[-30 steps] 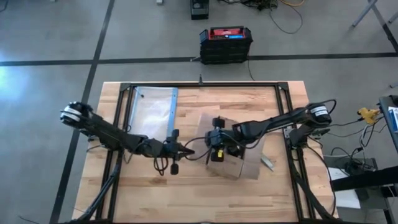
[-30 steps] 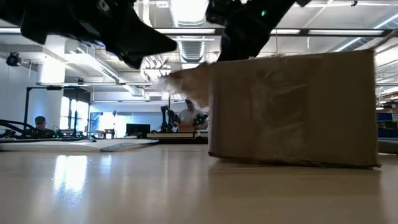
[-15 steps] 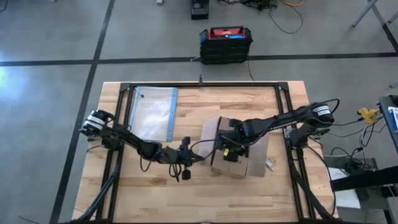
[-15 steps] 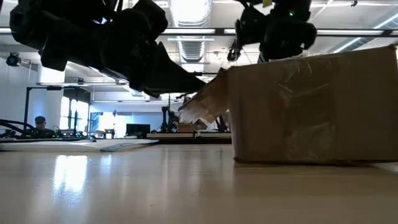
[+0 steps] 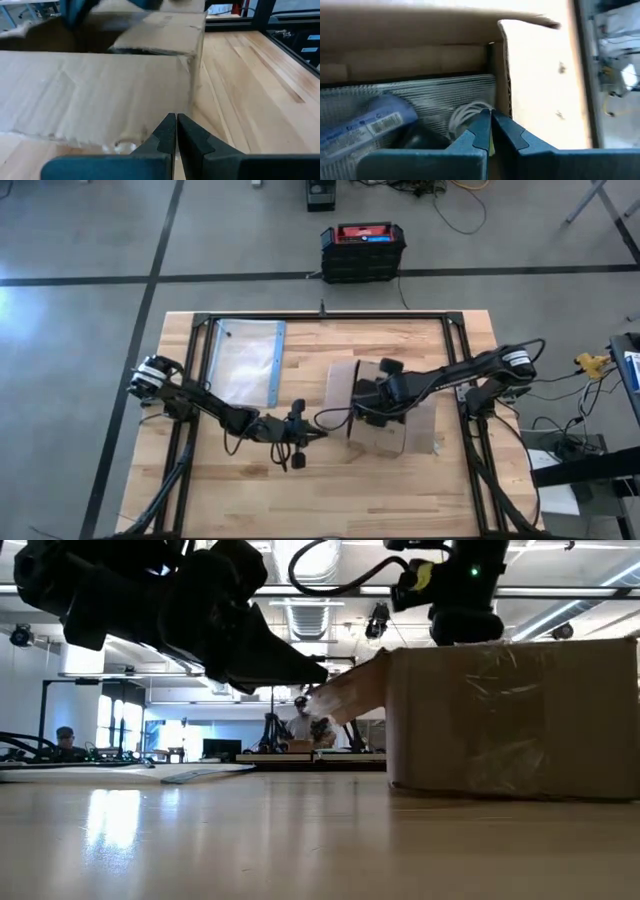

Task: Pack items into zip bag
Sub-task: Open the brown box using the silver cutter blade, then open the blue transparent zip bag

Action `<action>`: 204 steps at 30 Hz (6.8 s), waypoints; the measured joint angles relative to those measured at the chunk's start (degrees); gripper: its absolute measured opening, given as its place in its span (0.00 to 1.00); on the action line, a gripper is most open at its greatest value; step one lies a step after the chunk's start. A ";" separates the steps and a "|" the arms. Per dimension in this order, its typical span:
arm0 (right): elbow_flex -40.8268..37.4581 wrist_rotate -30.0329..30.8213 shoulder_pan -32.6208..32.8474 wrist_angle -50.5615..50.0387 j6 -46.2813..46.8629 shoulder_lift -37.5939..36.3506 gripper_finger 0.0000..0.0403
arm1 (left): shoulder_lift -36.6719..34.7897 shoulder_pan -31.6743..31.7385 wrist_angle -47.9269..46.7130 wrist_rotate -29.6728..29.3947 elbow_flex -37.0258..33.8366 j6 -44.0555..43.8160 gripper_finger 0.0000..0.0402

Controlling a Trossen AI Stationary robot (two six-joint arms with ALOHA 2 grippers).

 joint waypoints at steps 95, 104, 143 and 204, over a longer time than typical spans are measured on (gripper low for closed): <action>-10.17 -22.91 -4.96 3.89 -18.43 -17.07 0.00 | 10.31 9.52 -2.67 -13.06 10.57 3.41 0.00; -17.80 -31.33 -8.42 10.41 -27.29 -15.70 0.00 | 8.39 4.99 -2.44 -8.04 9.18 -3.05 0.00; -12.96 -32.58 -8.92 46.31 -29.76 -1.35 0.00 | -24.08 10.13 -69.32 -11.47 4.67 -17.93 0.00; 2.23 -35.09 -1.56 52.46 -29.56 14.10 0.00 | -18.61 18.21 -16.70 -8.92 -13.64 -25.60 0.00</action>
